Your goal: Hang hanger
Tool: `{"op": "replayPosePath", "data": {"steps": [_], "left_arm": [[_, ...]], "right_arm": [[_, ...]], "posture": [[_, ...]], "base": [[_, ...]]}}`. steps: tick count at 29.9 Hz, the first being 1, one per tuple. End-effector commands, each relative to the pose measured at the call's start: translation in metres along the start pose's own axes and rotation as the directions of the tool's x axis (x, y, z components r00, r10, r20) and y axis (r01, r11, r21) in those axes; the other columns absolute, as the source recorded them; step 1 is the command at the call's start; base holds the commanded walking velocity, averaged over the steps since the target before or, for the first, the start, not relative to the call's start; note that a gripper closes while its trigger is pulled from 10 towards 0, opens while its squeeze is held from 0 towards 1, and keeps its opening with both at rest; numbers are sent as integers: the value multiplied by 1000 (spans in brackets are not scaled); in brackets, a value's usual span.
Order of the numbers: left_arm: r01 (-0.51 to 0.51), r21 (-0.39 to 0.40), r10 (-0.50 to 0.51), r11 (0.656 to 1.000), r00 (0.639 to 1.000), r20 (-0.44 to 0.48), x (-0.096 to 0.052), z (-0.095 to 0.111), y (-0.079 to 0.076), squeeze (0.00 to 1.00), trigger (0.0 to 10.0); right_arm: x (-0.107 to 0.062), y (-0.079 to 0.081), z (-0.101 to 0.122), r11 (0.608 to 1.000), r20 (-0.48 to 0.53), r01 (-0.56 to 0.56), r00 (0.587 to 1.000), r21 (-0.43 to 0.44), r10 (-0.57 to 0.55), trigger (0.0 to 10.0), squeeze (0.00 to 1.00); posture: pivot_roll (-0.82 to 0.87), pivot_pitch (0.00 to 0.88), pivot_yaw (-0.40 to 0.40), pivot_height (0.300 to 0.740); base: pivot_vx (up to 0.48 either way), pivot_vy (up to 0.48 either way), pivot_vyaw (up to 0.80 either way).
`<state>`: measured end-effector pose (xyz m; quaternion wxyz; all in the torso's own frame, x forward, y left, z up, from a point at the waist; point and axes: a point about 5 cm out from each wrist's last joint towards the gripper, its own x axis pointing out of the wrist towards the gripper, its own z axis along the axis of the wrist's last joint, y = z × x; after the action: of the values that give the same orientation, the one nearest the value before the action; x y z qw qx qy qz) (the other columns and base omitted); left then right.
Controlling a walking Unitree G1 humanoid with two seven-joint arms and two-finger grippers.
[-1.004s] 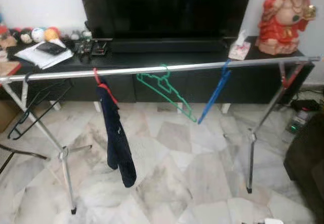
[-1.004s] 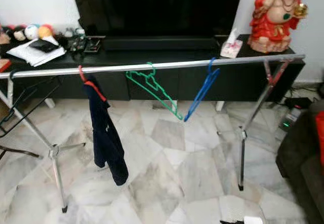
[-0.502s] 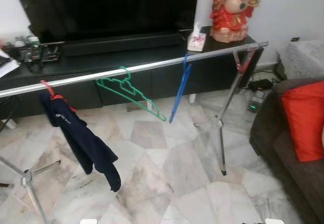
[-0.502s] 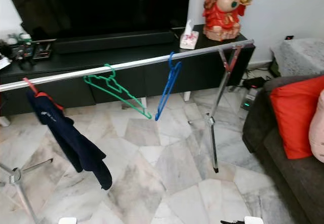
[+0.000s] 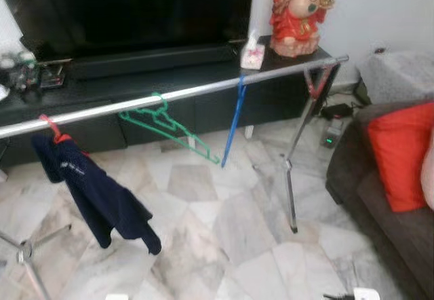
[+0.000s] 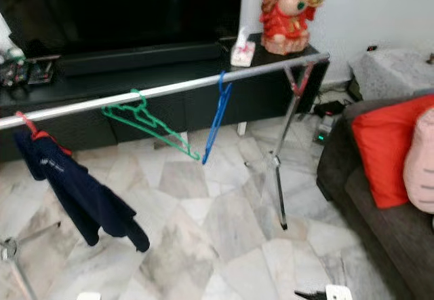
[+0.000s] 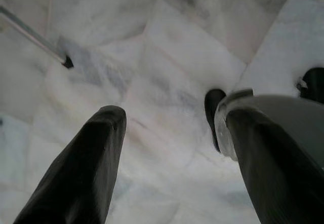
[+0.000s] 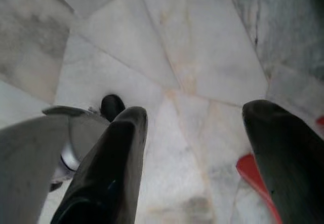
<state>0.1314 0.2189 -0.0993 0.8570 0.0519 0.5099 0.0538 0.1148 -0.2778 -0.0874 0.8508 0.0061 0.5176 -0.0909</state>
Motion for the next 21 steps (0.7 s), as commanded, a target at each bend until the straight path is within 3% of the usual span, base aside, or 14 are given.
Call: {"op": "replayPosePath", "data": {"steps": [1, 13, 21], "left_arm": [[-1, 9, 1, 1000, 1000, -13, -1, -4, 2, 0, 10000], [-4, 17, 4, 1000, 1000, -13, 0, -1, 1, 0, 10000], [-4, 24, 5, 1000, 1000, -12, 0, 1, 3, 0, 10000]], "right_arm": [[0, -1, -2, 1000, -10, 0, 1000, 3, 0, 10000, 0], [0, 0, -2, 1000, -11, -4, 1000, 1, 4, 10000, 0], [0, 0, -2, 1000, -11, -5, 1000, 1, 5, 10000, 0]], "posture": [[-31, 0, 21, 740], [-29, 0, 20, 740], [-28, 0, 21, 740]], "base": [[0, -240, -738], [0, -143, -734], [0, 0, -732]]}}
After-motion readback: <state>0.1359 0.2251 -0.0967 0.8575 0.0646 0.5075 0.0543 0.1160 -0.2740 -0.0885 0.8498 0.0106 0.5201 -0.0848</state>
